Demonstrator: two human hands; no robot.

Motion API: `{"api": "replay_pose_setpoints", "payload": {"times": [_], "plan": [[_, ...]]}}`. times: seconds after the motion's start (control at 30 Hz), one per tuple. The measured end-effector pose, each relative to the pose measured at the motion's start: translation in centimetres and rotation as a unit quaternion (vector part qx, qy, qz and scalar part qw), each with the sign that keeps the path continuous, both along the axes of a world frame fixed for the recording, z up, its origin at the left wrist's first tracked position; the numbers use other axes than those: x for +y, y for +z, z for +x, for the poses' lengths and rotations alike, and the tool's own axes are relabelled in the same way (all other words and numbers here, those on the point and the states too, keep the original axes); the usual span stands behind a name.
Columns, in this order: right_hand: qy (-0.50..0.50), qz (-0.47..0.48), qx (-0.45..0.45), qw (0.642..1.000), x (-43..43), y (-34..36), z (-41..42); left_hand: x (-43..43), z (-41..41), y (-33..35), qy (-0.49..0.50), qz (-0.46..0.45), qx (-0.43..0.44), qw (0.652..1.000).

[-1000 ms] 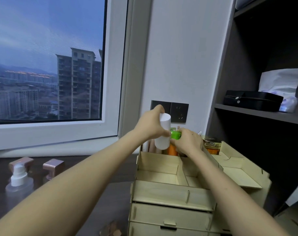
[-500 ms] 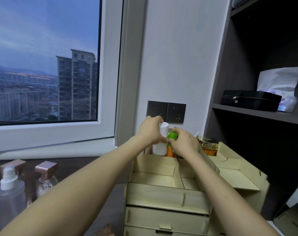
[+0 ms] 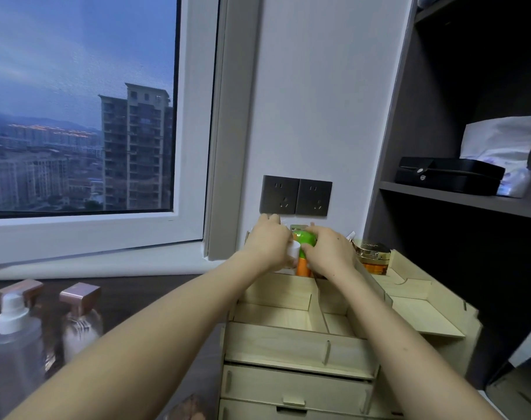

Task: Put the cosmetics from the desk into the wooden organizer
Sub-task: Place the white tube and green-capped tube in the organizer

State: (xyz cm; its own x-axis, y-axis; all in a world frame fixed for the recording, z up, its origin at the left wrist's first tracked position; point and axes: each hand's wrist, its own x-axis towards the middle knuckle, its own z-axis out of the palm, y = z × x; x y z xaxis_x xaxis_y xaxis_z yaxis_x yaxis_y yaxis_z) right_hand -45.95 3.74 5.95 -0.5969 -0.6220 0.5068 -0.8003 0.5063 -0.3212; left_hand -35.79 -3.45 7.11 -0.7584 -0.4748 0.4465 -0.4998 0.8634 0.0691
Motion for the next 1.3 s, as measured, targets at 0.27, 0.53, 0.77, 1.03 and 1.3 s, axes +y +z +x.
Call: {"api": "replay_pose_setpoints", "payload": {"times": [0.27,0.53,0.77,1.03,1.3], "plan": [[-0.009,0.025,0.019,0.999,0.3,0.4,0.5,-0.4,0.7,-0.1,-0.003,-0.091,-0.04,0.995],[0.008,-0.004,-0.036,0.999,1.3,0.7,1.3,-0.8,4.8,1.4,0.003,0.006,0.126,0.992],[0.019,-0.113,0.007,0.993,5.3,1.2,5.1,0.1,12.9,1.8,0.029,0.05,0.167,0.984],[0.241,-0.069,-0.031,0.968,10.6,-2.3,17.8,3.9,22.9,-1.2,0.04,0.109,0.113,0.987],[0.32,0.171,-0.058,0.93,7.2,-10.9,24.3,5.6,30.1,-6.4,0.095,0.168,0.022,0.981]]}}
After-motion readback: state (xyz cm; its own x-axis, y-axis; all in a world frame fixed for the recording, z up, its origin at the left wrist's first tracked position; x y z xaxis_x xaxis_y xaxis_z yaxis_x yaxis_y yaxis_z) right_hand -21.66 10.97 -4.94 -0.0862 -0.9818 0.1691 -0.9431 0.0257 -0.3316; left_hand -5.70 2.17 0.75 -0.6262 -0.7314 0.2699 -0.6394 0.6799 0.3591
